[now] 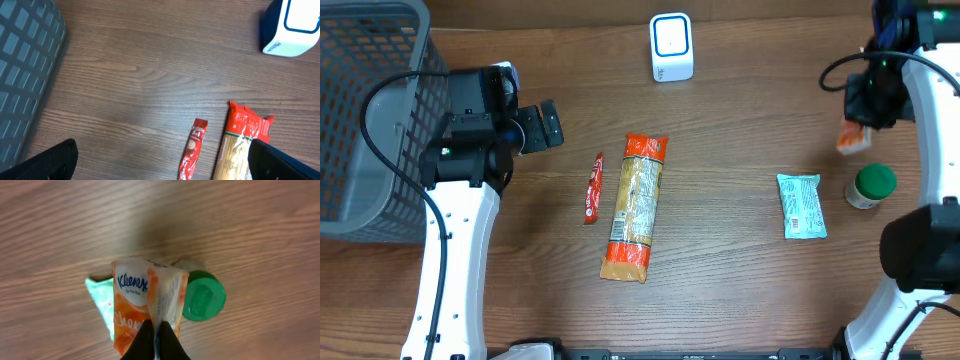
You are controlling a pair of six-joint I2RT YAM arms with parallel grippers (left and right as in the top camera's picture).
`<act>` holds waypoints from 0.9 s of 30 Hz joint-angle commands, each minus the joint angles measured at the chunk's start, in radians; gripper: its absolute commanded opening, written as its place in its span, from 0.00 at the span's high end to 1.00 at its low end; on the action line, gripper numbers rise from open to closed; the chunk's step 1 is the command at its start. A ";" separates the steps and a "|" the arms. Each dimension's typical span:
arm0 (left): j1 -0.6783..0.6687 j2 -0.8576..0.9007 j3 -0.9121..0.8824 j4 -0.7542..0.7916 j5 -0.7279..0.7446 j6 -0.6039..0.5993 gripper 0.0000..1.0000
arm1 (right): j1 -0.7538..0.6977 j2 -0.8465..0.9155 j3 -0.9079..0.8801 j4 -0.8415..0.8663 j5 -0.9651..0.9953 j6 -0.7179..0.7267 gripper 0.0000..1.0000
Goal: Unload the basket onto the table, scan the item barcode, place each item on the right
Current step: 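Carry the Kleenex pack right and lower it beside the jar, then open the right gripper to release the Kleenex pack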
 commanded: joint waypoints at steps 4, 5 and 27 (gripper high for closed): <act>0.000 0.005 0.005 0.001 -0.013 0.013 0.00 | -0.018 -0.003 -0.204 0.153 -0.021 0.019 0.96; 0.000 0.005 0.005 0.001 -0.013 0.013 0.00 | -0.014 -0.003 -0.234 0.187 -0.021 0.020 0.96; 0.000 0.005 0.005 0.001 -0.013 0.013 0.00 | 0.021 -0.003 -0.374 0.283 0.101 0.013 0.84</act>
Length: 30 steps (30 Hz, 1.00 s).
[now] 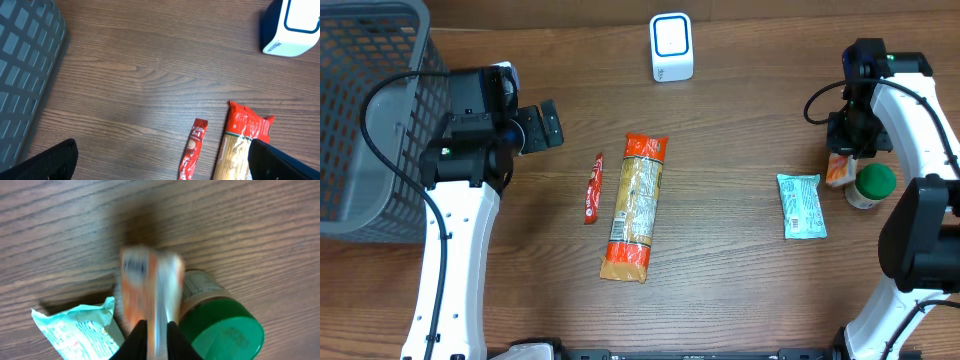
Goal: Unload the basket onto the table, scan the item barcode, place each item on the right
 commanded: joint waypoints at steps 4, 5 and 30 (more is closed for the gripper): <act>0.000 0.005 0.005 0.001 -0.013 0.013 0.00 | 0.003 -0.005 -0.009 -0.010 0.012 -0.001 0.64; 0.000 0.005 0.005 0.001 -0.013 0.013 0.00 | 0.004 -0.005 -0.009 -0.005 -0.002 -0.001 0.62; 0.000 0.005 0.005 0.001 -0.013 0.013 0.00 | 0.042 -0.005 -0.261 0.035 -0.222 0.006 0.62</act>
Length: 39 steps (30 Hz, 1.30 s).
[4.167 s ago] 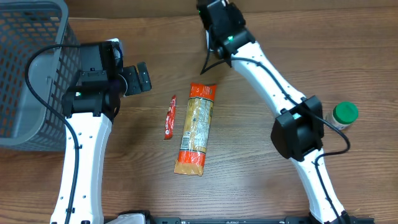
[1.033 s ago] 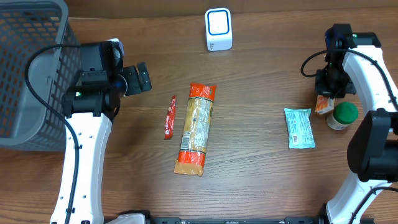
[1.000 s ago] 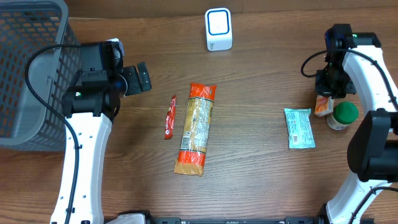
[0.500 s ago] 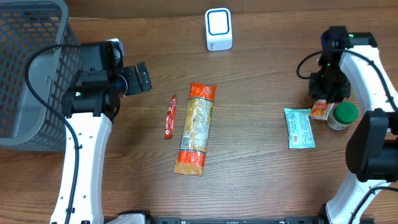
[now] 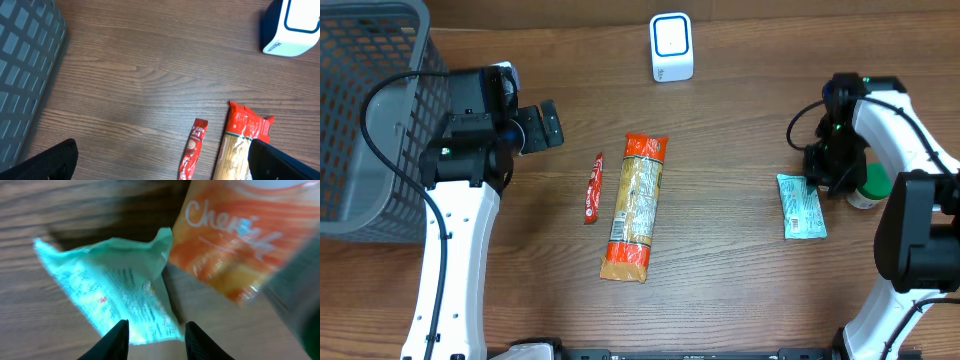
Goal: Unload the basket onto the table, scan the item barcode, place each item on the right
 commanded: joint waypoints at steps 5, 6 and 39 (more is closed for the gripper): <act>0.000 0.005 0.005 0.001 -0.013 0.013 0.00 | 0.018 -0.005 -0.124 0.126 -0.101 0.002 0.63; 0.000 0.005 0.005 0.001 -0.013 0.013 0.00 | 0.026 -0.005 -0.133 0.141 -0.160 -0.005 0.63; 0.000 0.005 0.005 0.001 -0.013 0.013 0.00 | 0.378 -0.190 -0.114 0.056 -0.252 0.103 0.92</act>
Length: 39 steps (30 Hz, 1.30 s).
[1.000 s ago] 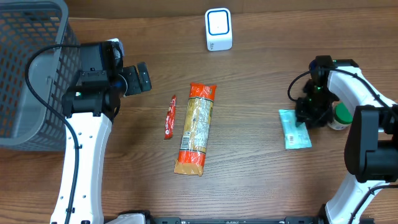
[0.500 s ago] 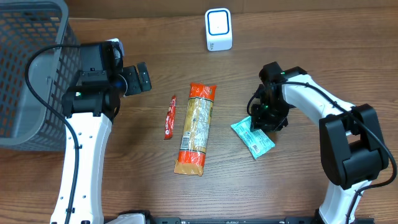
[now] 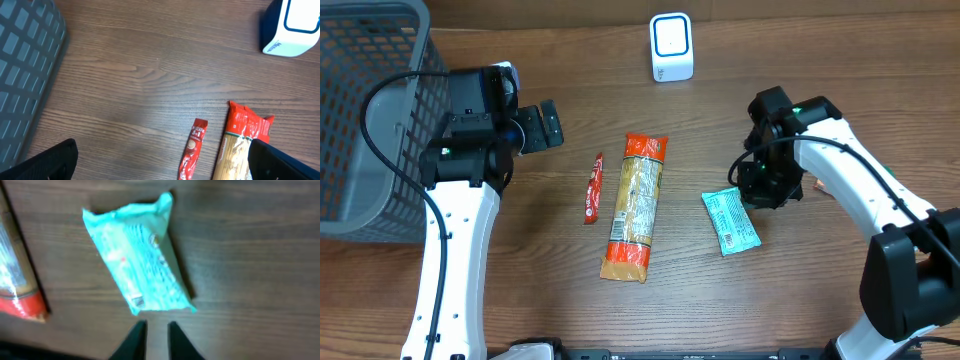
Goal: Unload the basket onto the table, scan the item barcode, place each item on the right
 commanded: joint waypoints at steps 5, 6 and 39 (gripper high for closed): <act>0.000 0.005 0.005 0.001 -0.013 0.013 0.00 | 0.093 -0.005 -0.121 0.077 -0.028 -0.054 0.96; 0.000 0.005 0.005 0.001 -0.013 0.013 0.00 | 0.096 -0.005 -0.140 0.097 -0.028 -0.054 0.96; 0.000 0.005 0.005 0.001 -0.013 0.013 0.00 | 0.086 -0.063 -0.153 0.285 -0.196 -0.177 0.87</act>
